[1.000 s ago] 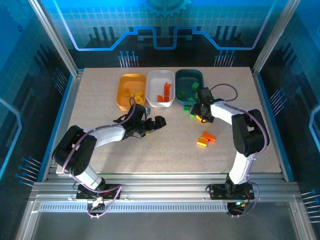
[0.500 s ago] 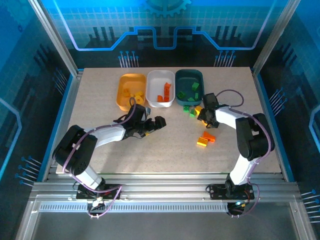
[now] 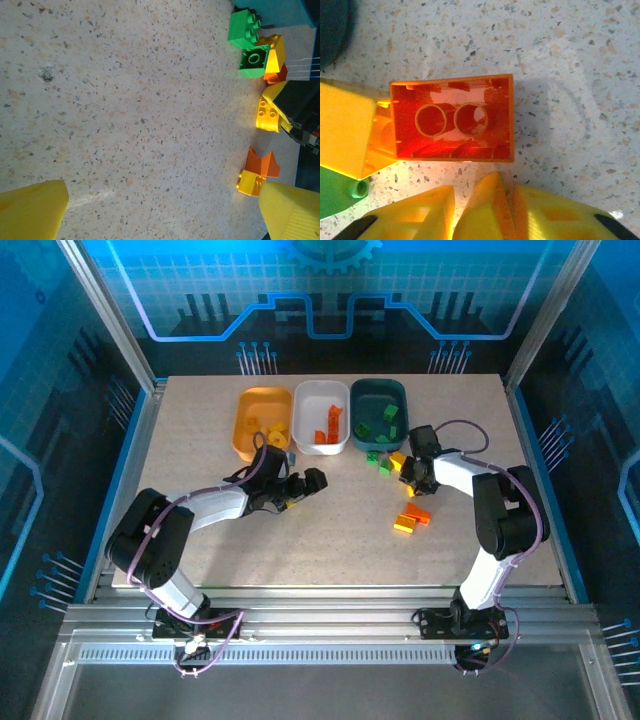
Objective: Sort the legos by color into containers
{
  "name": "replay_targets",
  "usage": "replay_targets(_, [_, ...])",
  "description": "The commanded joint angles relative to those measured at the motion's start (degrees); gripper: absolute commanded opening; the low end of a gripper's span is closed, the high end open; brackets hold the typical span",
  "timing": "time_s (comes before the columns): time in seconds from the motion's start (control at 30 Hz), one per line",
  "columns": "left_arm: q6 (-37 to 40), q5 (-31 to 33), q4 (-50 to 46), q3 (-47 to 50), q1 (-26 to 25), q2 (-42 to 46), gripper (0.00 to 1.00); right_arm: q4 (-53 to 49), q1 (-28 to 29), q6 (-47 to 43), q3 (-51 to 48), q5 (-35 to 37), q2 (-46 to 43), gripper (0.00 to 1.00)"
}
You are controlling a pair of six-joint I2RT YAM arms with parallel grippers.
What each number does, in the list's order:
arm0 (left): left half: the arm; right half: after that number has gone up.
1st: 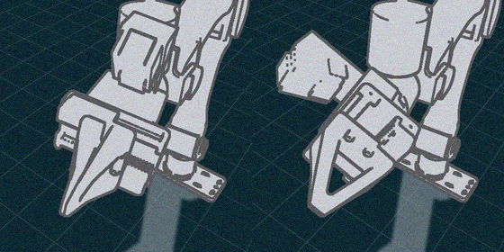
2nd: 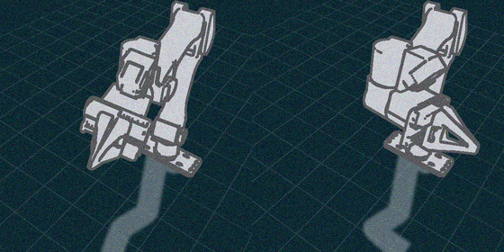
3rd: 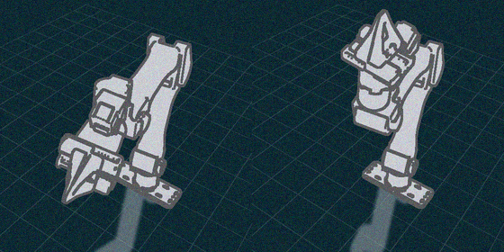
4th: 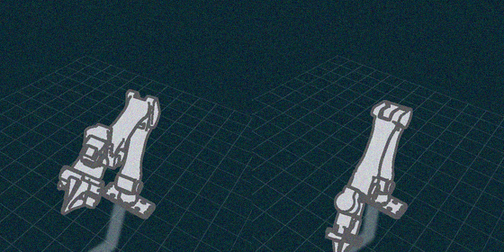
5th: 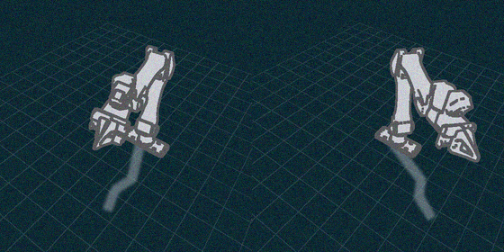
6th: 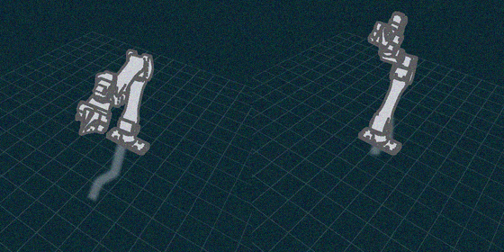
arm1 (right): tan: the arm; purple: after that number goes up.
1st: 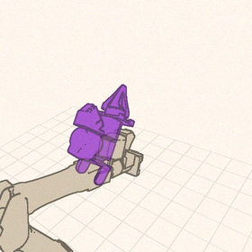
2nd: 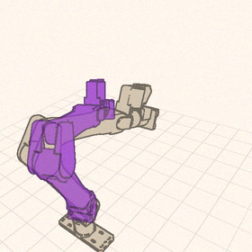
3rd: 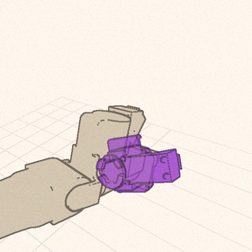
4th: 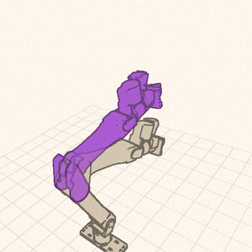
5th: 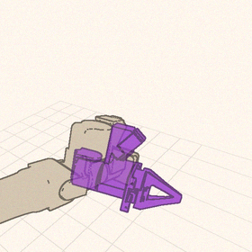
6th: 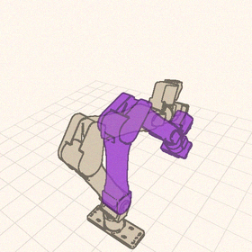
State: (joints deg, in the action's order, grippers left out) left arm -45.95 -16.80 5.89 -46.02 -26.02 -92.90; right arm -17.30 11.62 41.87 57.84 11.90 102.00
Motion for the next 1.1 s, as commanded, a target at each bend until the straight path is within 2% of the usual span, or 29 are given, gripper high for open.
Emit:
replay_targets(0.0, [1.4, -0.7, -0.7, 0.1, 0.3, 1.8, 0.99, 0.3, 0.7, -0.5, -1.5, -0.6, -1.9, 0.3])
replay_targets(0.17, [1.4, -0.5, -2.0, 0.7, 2.7, 3.9, 0.99, -0.2, 2.7, -0.8, -3.7, -0.6, -6.8, 0.25])
replay_targets(0.3, [-3.3, -1.2, -1.0, 5.2, 10.7, 8.8, 0.99, -4.8, 10.1, -1.6, -3.2, 5.1, -12.5, 0.25])
replay_targets(0.43, [-6.1, 3.9, -5.4, 9.0, 17.7, 14.9, 0.99, -4.9, 17.8, -1.9, 0.5, 7.2, -15.4, 0.25])
replay_targets(0.53, [-9.7, 3.4, -4.9, 13.1, 22.8, 17.8, 0.99, -1.6, 24.5, -6.2, 9.3, 1.2, -9.8, 0.26])
replay_targets(0.67, [-13.7, -3.3, 0.0, 17.7, 27.6, 17.3, 0.99, 4.3, 29.3, -9.8, 21.6, -5.1, 2.1, 0.26])
replay_targets(0.83, [-13.7, -9.5, 1.2, 19.5, 28.6, 16.3, 0.99, 4.2, 30.4, -12.9, 39.3, -10.9, 17.3, 0.24])
replay_targets(1.07, [-10.4, -9.8, -3.3, 20.0, 28.8, 21.4, 0.99, -1.4, 30.0, -15.2, 59.5, -12.6, 31.8, 0.25])
